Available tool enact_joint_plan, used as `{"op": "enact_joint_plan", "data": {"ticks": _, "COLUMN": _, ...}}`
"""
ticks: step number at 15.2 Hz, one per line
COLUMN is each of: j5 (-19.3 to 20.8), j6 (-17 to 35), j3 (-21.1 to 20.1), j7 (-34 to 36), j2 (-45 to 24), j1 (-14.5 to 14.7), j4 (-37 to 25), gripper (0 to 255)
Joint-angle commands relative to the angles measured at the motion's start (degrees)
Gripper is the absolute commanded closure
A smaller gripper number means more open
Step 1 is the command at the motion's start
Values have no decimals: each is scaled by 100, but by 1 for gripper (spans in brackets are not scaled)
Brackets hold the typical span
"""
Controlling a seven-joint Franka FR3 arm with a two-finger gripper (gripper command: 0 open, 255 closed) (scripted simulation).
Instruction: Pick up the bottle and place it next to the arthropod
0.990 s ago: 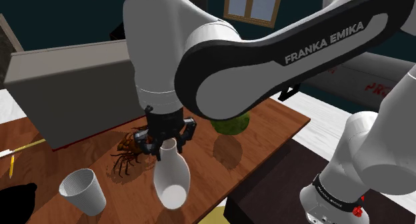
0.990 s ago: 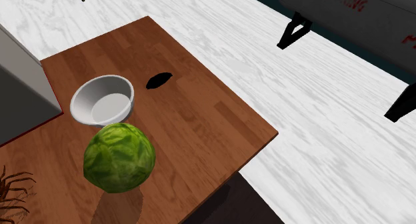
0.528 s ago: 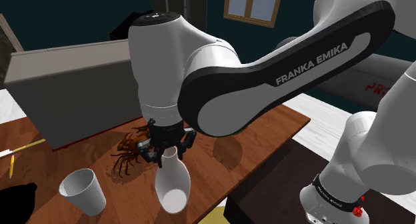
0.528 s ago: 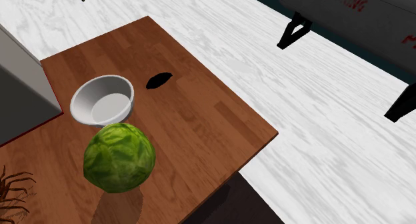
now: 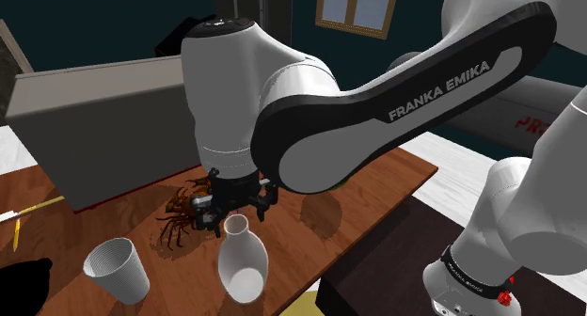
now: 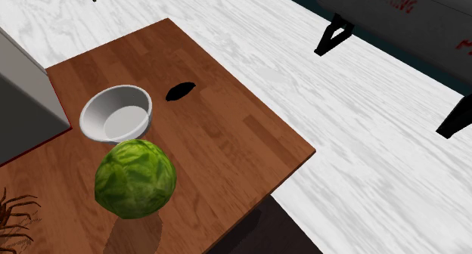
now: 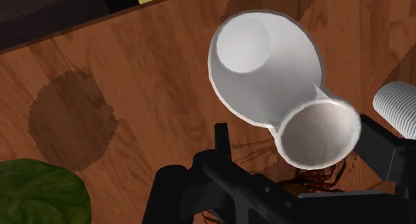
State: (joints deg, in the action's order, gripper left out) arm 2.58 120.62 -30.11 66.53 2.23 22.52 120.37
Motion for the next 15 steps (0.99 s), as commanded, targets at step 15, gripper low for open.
{"op": "enact_joint_plan", "data": {"ticks": 15, "j5": -158, "j6": -705, "j3": 23, "j7": -115, "j2": 262, "j1": 2, "j4": -481, "gripper": 0}}
